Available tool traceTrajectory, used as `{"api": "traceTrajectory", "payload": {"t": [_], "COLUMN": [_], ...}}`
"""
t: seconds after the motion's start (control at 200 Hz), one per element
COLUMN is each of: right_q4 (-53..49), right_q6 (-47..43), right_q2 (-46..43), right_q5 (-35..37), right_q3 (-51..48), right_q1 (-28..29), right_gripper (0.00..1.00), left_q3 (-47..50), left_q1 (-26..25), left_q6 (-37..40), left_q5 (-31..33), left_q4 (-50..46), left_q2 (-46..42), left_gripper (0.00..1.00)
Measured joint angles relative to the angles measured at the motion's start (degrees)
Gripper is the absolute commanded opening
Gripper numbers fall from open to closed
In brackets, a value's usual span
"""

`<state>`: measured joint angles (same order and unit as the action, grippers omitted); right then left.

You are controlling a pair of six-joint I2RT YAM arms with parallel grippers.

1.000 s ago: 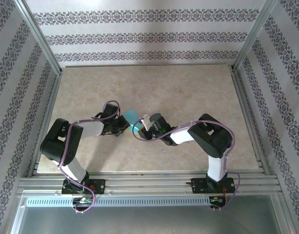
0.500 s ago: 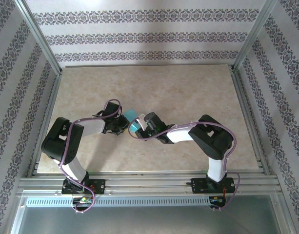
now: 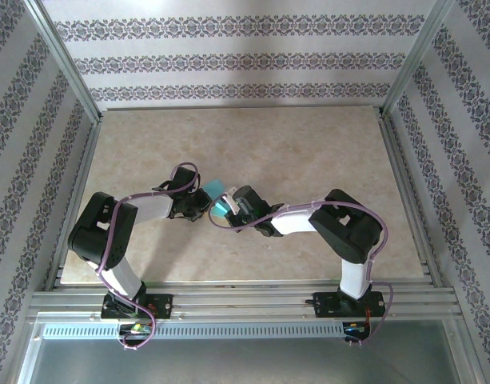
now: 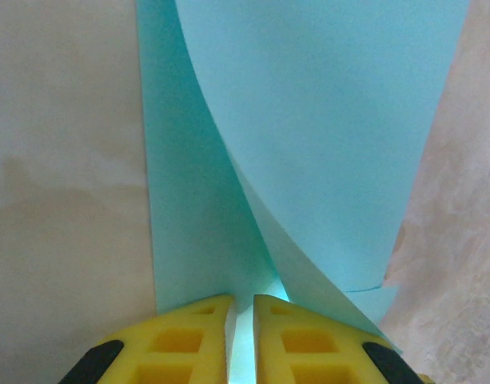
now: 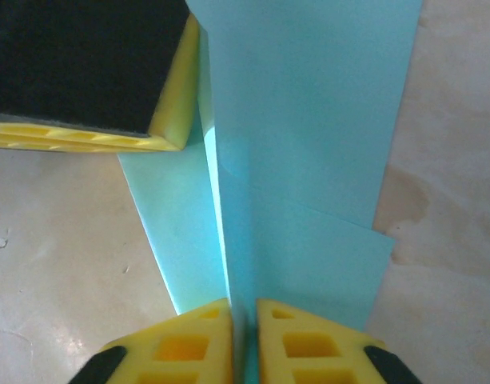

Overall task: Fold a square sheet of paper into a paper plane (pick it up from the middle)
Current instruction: Fourth fold the wing at the center of the table.

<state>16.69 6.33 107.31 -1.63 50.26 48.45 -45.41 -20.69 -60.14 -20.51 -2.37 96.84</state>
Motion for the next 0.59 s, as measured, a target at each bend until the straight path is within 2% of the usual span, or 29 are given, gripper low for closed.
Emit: {"api": "traceTrajectory", "payload": {"t": [0.21, 0.595], "right_q4": [0.28, 0.66], "right_q6": [2.45, 8.17], "right_q2": [-0.09, -0.37], "right_q5": [-3.89, -12.35], "right_q3": [-0.02, -0.07], "right_q1": [-2.25, -5.16], "right_gripper": [0.1, 0.12], "left_q3": [0.0, 0.0], "left_q1": [0.0, 0.0], "left_q6": [0.22, 1.27], "left_q5": [0.0, 0.0], "left_q4": [0.0, -0.22], "left_q2": [-0.04, -0.46], "left_gripper": [0.18, 0.2]}}
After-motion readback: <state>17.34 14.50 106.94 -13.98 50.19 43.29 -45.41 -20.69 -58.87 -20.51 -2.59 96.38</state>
